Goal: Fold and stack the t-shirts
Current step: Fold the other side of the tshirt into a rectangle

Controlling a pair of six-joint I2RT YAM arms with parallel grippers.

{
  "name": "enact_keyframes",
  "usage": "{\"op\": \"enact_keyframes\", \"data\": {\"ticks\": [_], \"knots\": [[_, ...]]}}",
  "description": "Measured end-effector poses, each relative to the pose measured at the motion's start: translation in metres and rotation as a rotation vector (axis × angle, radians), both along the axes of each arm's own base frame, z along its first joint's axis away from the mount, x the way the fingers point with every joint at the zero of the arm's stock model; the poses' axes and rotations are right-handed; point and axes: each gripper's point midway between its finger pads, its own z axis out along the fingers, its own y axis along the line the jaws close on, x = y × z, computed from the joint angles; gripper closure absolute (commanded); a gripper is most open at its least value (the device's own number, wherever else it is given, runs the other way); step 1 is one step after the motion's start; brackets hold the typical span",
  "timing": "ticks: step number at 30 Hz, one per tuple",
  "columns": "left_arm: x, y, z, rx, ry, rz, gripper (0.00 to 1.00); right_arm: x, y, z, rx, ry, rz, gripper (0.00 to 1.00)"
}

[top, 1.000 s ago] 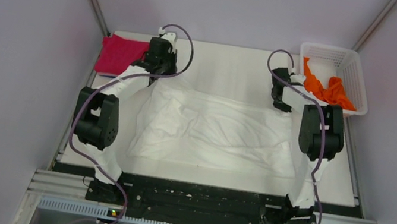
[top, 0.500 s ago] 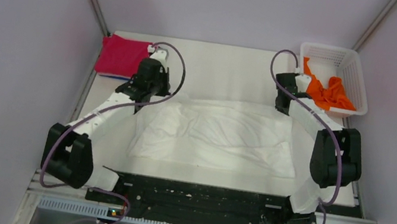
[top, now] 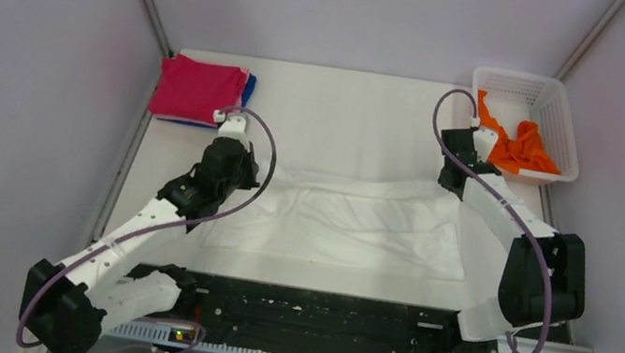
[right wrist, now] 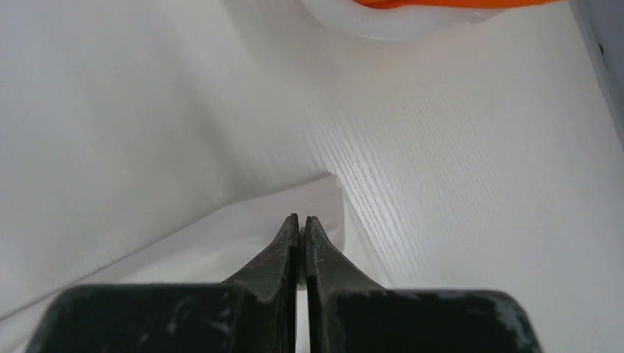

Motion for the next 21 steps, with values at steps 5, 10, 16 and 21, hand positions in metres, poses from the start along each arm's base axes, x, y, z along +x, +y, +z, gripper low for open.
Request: {"op": "enact_keyframes", "data": {"ticks": [5,10,16,21], "knots": [[-0.031,0.003,-0.014,-0.028,0.04,0.048,1.0,-0.019,-0.003,0.007,0.015,-0.022,0.005,1.0],[-0.055,0.01,-0.025,-0.075,0.068,0.094,1.0,-0.025,-0.004,0.011,0.019,-0.037,0.007,1.0],[-0.084,0.017,-0.073,-0.094,0.195,0.129,0.97,-0.042,-0.007,-0.003,0.018,-0.01,0.002,0.93],[-0.114,0.014,-0.111,-0.117,0.349,0.117,0.18,-0.063,-0.012,-0.014,0.036,-0.009,-0.048,0.33]]}}
